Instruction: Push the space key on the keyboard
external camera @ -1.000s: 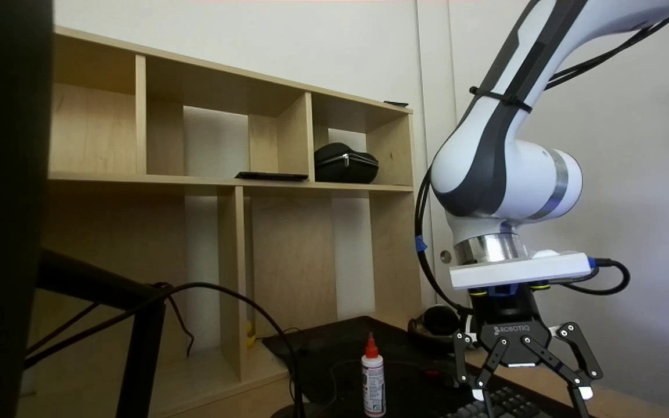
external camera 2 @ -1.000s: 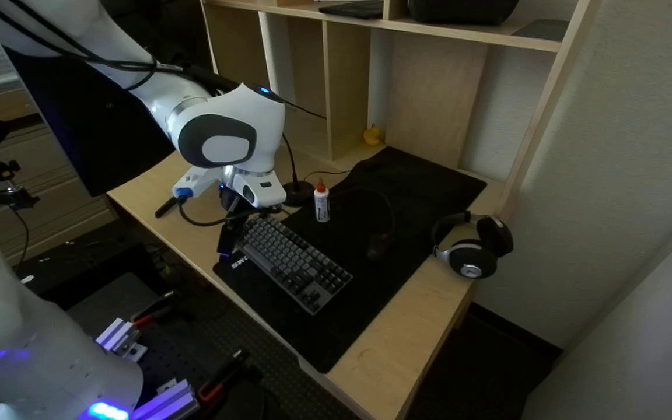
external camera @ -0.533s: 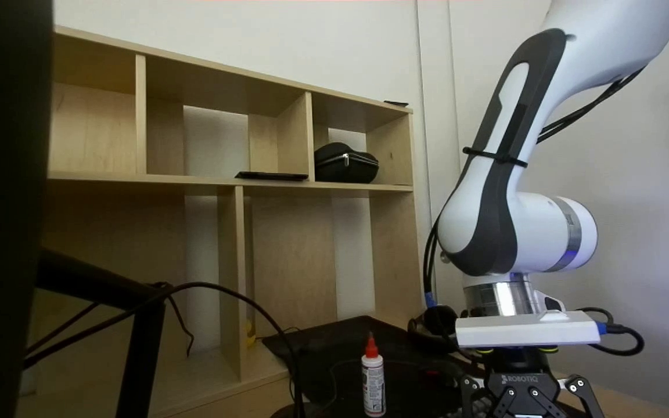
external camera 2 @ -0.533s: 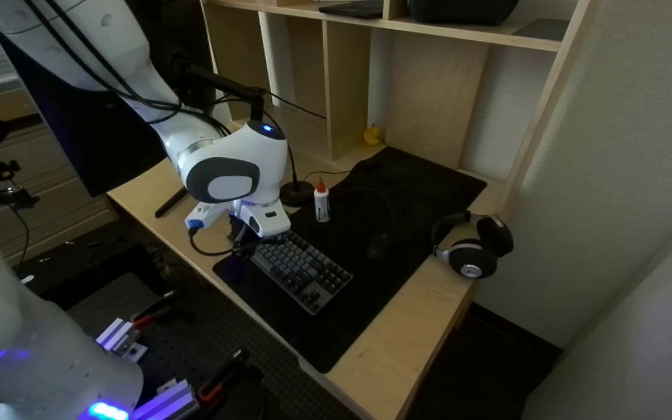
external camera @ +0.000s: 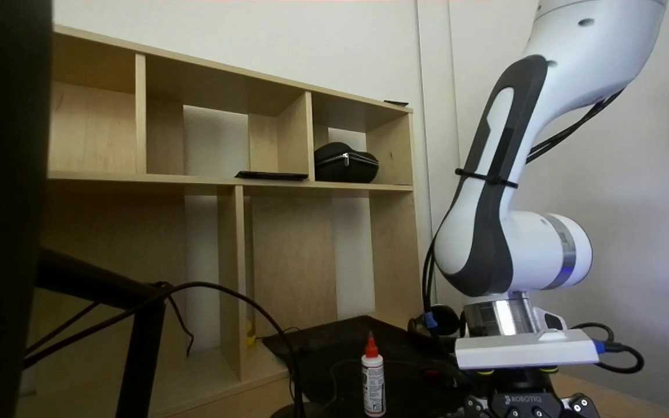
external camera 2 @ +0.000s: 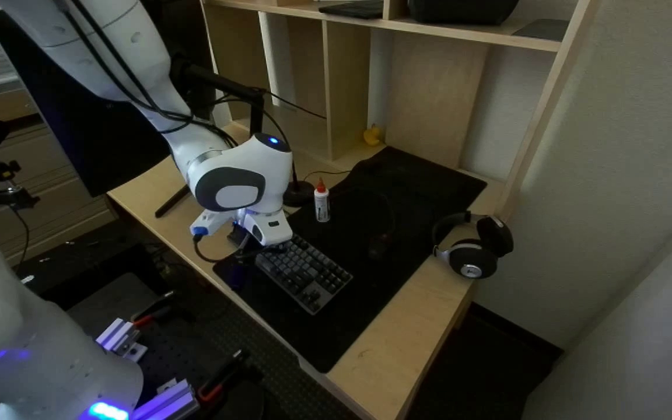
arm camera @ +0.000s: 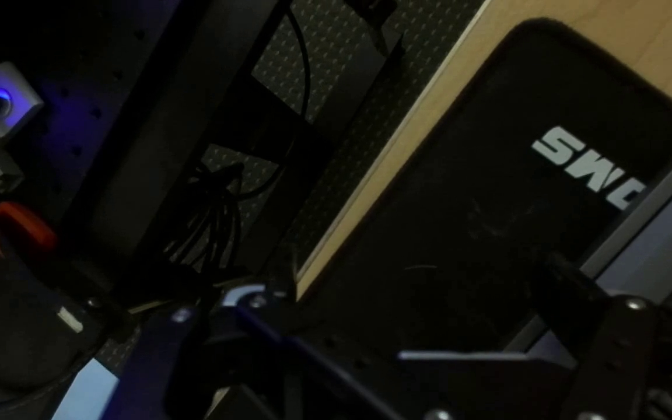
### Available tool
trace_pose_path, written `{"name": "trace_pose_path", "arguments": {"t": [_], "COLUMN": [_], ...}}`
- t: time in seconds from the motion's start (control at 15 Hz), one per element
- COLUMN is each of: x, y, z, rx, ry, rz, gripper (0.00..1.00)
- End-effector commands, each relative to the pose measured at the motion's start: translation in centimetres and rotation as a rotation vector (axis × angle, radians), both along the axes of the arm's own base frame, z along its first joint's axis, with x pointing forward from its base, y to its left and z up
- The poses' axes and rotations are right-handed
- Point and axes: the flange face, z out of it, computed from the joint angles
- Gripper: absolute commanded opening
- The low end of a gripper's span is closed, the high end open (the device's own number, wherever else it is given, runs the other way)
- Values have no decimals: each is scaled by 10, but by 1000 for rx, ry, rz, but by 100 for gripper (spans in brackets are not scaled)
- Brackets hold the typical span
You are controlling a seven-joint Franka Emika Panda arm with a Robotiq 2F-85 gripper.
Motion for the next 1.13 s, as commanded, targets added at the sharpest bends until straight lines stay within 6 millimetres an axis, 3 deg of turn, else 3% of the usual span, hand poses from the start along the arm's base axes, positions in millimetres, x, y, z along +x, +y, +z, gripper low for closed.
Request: {"name": "trace_pose_path", "arguments": {"t": [0.0, 0.13, 0.27, 0.67, 0.73, 0.87, 0.93, 1.07], "x": [16, 12, -7, -57, -27, -25, -24, -18], "y": [-4, -3, -3, -2, -10, -20, -9, -16], "z": [-34, -36, -15, 22, 32, 68, 38, 62], "rx": [-8, -1, 3, -22, -39, -55, -50, -56], "ry": [22, 38, 12, -19, -26, -81, -48, -82], "rz": [-19, -13, 20, 91, 111, 136, 124, 123], "gripper": [100, 100, 100, 100, 100, 100, 100, 100]}}
